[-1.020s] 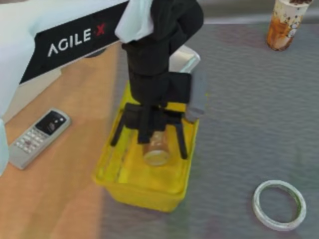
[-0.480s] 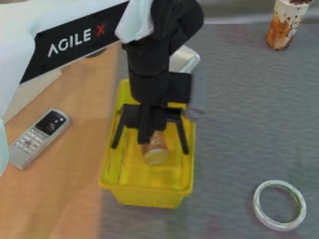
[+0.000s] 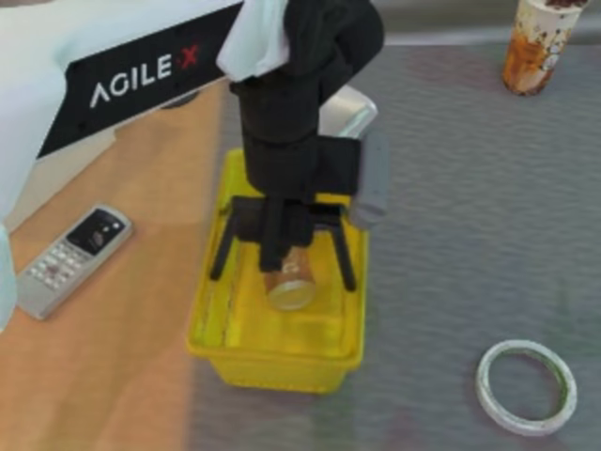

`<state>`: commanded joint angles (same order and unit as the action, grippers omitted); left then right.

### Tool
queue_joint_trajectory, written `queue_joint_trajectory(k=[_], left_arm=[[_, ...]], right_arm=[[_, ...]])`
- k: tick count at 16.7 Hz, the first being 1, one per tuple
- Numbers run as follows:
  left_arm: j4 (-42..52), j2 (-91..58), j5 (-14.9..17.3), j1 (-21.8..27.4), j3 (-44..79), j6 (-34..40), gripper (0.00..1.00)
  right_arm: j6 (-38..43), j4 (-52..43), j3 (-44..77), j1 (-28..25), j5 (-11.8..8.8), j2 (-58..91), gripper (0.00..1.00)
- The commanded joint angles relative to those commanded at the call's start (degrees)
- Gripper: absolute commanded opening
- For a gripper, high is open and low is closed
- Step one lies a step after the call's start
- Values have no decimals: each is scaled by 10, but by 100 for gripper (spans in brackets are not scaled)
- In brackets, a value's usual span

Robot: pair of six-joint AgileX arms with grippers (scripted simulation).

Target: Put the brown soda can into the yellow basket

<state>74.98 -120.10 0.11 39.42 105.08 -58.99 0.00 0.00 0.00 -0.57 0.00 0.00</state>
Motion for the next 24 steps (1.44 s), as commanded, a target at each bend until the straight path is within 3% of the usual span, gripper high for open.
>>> queue_joint_trajectory(k=[17, 24], left_arm=[[2, 0, 0, -1, 2, -2, 0], [102, 22, 0, -34, 79, -22, 0]], right_arm=[[0, 0, 0, 0, 0, 0, 100], [0, 0, 0, 0, 0, 0, 100]])
